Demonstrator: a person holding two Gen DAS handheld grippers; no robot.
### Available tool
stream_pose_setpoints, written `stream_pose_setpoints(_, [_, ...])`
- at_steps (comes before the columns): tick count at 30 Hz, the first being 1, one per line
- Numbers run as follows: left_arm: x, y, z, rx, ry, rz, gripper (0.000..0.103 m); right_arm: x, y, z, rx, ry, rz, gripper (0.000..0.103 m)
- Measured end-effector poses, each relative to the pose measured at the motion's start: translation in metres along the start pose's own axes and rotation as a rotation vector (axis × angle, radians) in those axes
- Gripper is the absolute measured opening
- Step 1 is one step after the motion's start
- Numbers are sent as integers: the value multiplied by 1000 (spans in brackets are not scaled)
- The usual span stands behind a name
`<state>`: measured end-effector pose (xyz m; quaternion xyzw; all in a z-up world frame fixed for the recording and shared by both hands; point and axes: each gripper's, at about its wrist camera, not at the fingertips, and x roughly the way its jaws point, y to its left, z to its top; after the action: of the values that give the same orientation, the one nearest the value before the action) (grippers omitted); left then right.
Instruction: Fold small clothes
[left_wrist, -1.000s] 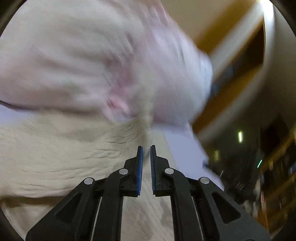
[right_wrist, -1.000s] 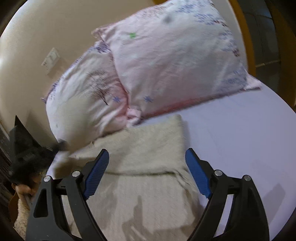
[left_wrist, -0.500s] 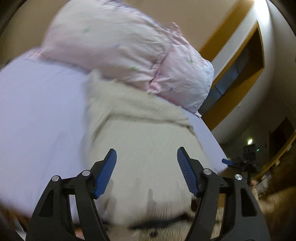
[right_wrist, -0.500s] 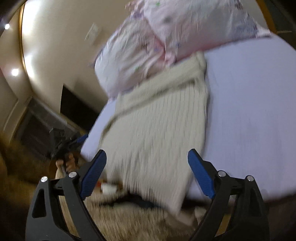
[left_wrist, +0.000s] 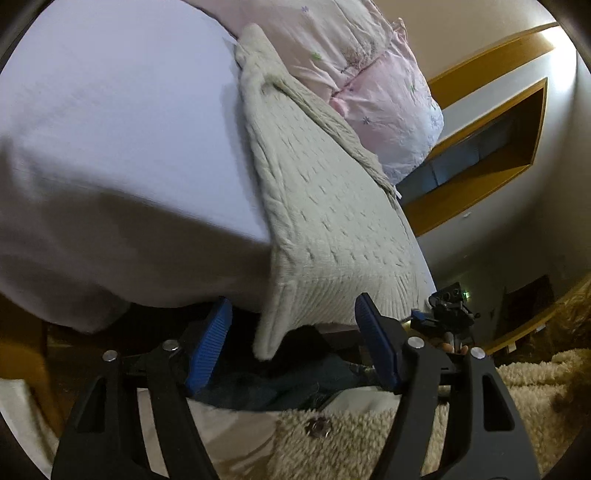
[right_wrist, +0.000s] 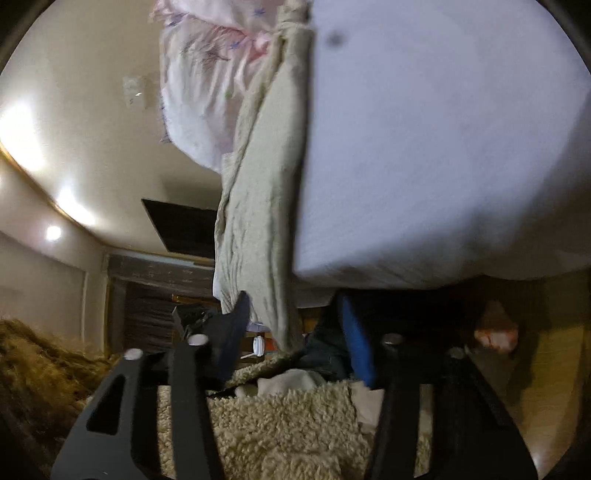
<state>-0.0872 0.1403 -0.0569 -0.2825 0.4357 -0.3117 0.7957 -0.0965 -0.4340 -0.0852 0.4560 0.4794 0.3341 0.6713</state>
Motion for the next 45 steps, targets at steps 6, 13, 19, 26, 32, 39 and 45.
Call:
stream_pose_setpoints(6, [15, -2, -5, -36, 25, -64, 7, 8, 21, 1, -87, 12, 64, 8])
stream_pose_setpoints(13, [-24, -60, 49, 136, -137, -226, 6, -19, 109, 41, -336, -134, 95, 8])
stream_pose_setpoints(19, [2, -84, 194, 134, -336, -91, 6, -12, 178, 161, -456, -361, 59, 8])
stream_pose_setpoints(26, [120, -50, 298, 11, -297, 281, 6, 67, 136, 292, -230, -480, -327, 8])
stream_pose_setpoints(32, [125, -42, 304, -10, -229, 225, 35, 80, 118, 312, -123, -530, -521, 94])
stream_pose_setpoints(39, [58, -15, 271, -89, -288, 222, 88, 46, 115, 276, -197, -676, -336, 101])
stream_pose_setpoints(45, [92, 6, 248, -164, -149, 240, 71, 61, 90, 285, -131, -583, -329, 101])
